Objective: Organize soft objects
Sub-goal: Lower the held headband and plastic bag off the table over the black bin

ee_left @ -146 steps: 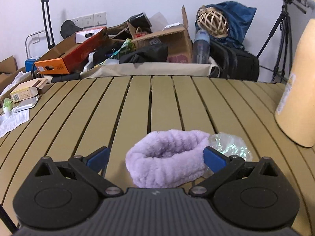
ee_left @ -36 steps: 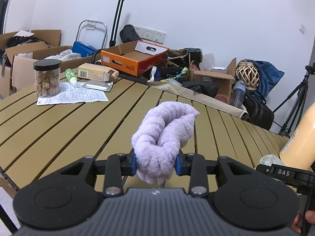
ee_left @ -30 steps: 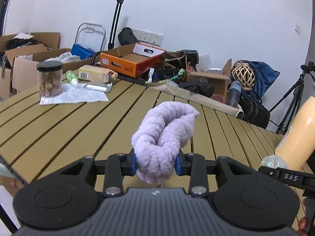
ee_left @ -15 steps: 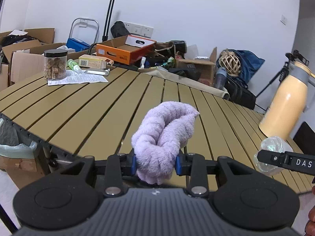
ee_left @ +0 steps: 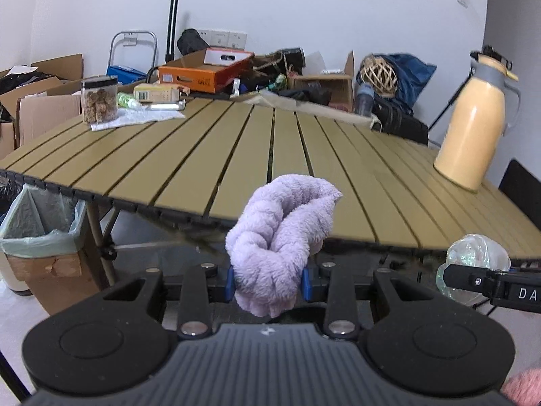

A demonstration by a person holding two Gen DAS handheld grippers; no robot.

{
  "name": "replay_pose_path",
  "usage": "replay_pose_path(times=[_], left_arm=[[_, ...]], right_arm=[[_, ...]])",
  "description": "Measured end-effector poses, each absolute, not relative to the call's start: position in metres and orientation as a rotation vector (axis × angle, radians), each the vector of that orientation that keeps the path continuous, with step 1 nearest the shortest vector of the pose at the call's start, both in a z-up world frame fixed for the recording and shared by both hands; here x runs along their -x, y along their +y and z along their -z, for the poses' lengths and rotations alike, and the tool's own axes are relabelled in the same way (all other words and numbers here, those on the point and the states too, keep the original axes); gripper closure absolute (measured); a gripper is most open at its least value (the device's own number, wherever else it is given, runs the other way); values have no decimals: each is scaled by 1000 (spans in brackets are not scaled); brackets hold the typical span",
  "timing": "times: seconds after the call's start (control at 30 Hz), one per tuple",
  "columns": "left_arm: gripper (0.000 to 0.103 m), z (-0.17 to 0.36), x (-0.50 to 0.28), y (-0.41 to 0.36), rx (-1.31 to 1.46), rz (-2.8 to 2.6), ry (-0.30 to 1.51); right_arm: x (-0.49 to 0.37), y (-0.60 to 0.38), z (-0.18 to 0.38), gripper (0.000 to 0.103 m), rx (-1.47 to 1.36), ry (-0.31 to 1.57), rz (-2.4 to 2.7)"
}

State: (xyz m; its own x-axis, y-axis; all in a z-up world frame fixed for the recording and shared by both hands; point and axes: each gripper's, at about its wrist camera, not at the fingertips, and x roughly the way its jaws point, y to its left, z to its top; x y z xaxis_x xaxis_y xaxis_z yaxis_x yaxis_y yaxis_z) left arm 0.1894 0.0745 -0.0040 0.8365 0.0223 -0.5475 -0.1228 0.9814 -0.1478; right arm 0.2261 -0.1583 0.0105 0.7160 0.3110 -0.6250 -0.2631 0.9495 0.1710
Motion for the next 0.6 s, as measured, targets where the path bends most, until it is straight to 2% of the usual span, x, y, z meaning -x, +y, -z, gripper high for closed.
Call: replay_pose_path(times=[0.6], left_arm=[[69, 58, -167, 65, 96, -93, 735]], right_arm=[[-197, -168, 67, 58, -46, 883, -283]])
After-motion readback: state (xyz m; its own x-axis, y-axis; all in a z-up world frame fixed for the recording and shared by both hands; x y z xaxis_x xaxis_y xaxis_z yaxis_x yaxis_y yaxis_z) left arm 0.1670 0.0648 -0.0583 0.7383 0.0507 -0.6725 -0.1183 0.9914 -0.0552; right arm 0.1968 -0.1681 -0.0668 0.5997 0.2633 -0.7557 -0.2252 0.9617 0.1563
